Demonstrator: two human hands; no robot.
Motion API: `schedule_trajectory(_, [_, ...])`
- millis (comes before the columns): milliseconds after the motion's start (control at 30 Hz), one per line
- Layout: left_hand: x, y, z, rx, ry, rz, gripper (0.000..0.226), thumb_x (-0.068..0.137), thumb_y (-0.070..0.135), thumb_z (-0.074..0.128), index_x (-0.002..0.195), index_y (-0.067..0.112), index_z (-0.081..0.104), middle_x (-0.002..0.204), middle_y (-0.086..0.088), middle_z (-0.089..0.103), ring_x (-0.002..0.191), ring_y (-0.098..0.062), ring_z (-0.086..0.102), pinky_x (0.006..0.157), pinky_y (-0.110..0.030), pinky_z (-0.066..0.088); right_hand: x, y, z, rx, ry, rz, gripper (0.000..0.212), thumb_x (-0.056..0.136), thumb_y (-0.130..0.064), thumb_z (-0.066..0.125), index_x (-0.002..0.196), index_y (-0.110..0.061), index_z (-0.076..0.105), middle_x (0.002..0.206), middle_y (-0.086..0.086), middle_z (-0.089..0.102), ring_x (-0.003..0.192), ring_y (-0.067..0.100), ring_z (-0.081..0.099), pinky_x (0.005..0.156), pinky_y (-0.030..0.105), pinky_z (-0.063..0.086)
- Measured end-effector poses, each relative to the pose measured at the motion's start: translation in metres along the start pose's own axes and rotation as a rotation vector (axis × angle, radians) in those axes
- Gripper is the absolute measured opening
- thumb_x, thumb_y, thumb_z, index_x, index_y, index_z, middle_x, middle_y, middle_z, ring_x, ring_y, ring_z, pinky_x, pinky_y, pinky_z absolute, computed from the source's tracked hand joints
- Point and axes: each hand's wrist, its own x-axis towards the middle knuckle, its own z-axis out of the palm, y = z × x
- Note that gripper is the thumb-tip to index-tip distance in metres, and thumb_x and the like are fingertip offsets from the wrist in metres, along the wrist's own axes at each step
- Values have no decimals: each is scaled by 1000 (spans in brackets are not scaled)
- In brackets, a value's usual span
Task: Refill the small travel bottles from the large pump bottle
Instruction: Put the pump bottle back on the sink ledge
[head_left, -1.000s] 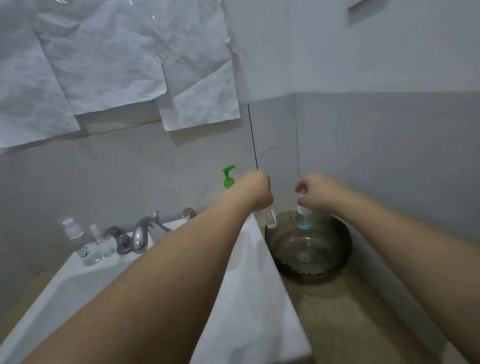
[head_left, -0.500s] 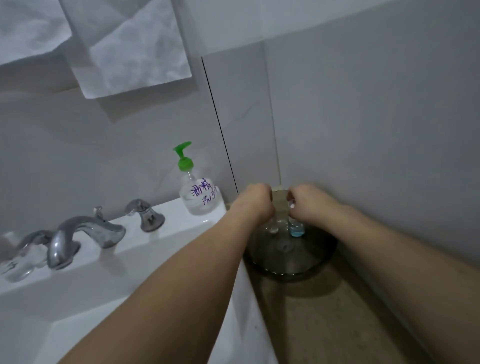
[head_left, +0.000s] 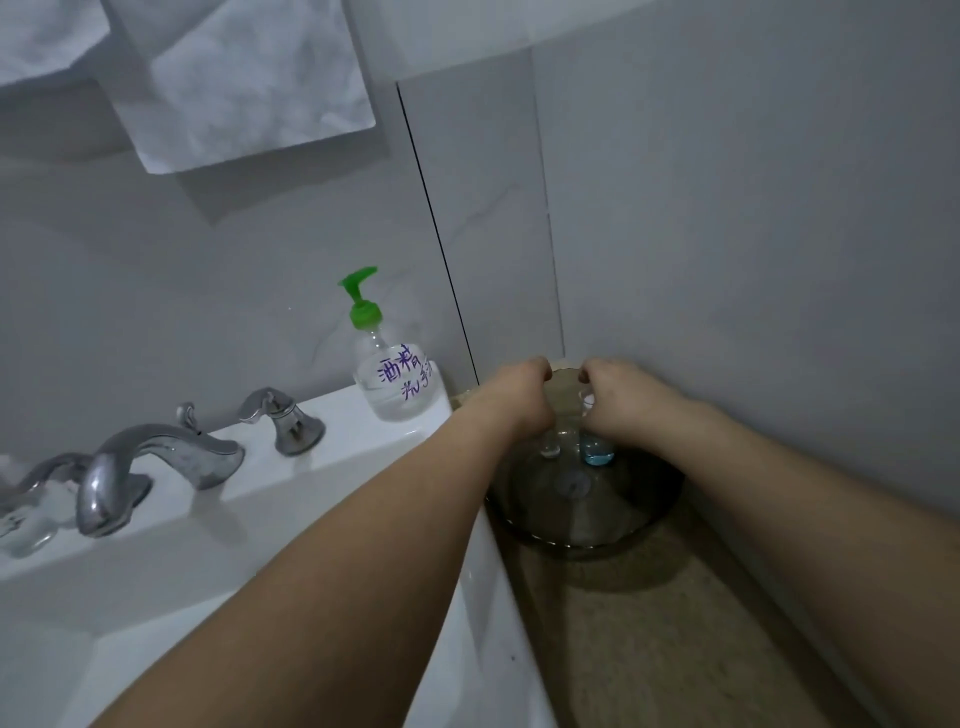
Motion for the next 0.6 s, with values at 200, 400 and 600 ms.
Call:
schedule_trajectory(200, [-24,-5,-33,56,29,4,46,90,20,59,135,14,48,130,-8,57,115,-27,56,94,-35,48,-20,-17,-30,5,15,15,46,82,-17,62,126,-12,49,125,11,54,112,28,53,89,34,48])
schedule_trajectory(400, [-75,-28,-86,127,105,19,48,88,16,54,135,16,48,130,-8,56,115,-26,54,91,-33,48,-52,-75,-62,15,76,-69,59,84,-25,65,137,-13,41,133,10,48,114,26,52,94,36,47])
schedule_trajectory(600, [-137,-74,-145,141,216,2,44,90,18,52,134,16,48,131,-8,55,115,-27,54,91,-34,47,-84,-159,-82,13,100,-191,52,86,-19,62,133,-9,44,132,11,47,112,26,53,88,32,46])
